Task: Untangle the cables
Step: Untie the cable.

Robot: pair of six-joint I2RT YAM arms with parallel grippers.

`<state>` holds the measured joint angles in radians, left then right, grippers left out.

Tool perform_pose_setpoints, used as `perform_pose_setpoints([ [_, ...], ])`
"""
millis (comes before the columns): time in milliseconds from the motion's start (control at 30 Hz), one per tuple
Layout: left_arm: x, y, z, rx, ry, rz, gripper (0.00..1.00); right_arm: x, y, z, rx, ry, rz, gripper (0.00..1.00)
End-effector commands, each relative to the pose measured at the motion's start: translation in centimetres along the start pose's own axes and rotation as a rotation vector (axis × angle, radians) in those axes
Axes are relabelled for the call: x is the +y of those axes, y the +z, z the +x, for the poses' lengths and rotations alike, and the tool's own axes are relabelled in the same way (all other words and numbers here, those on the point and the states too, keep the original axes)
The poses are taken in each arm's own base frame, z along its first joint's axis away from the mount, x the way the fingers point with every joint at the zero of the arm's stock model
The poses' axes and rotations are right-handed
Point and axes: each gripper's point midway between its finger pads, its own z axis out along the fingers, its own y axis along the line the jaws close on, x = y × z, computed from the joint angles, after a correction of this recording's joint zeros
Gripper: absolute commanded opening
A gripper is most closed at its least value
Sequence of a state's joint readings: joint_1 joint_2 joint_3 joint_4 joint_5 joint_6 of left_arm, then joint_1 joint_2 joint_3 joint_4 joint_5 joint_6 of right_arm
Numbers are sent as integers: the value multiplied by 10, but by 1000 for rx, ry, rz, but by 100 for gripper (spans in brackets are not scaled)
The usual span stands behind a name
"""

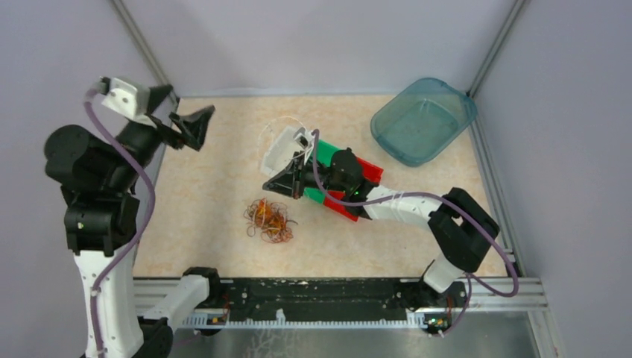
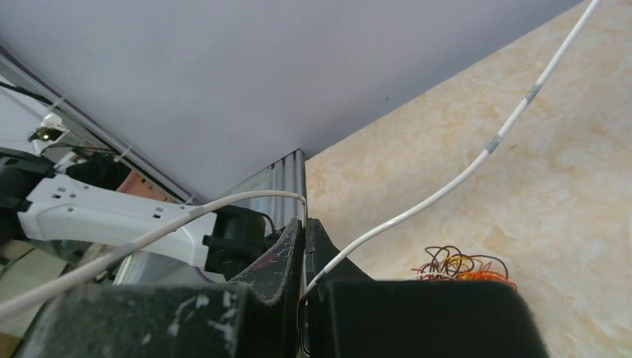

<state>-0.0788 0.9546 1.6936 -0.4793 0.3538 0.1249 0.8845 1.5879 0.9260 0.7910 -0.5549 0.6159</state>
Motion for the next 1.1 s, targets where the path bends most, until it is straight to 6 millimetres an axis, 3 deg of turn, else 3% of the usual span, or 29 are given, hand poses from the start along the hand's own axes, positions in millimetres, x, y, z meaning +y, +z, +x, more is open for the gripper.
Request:
perform_pose_setpoints([
  [0, -49, -11, 105, 293, -288, 171, 99, 24, 6, -37, -47, -4, -98, 0],
  [100, -81, -22, 135, 396, -448, 300, 99, 28, 7, -40, -41, 3, -112, 0],
  [333, -127, -38, 135, 422, -644, 561, 99, 40, 16, -52, -40, 66, -173, 0],
  [667, -147, -47, 156, 383, -766, 672, 99, 53, 17, -55, -52, 66, -226, 0],
  [800, -146, -39, 168, 383, -786, 676, 99, 73, 17, -55, -45, 54, -303, 0],
  [867, -142, -33, 172, 378, -778, 657, 98, 68, 24, -38, -10, 65, -309, 0],
  [1067, -144, -30, 170, 352, -831, 674, 90, 73, 34, -32, 7, 68, -330, 0],
])
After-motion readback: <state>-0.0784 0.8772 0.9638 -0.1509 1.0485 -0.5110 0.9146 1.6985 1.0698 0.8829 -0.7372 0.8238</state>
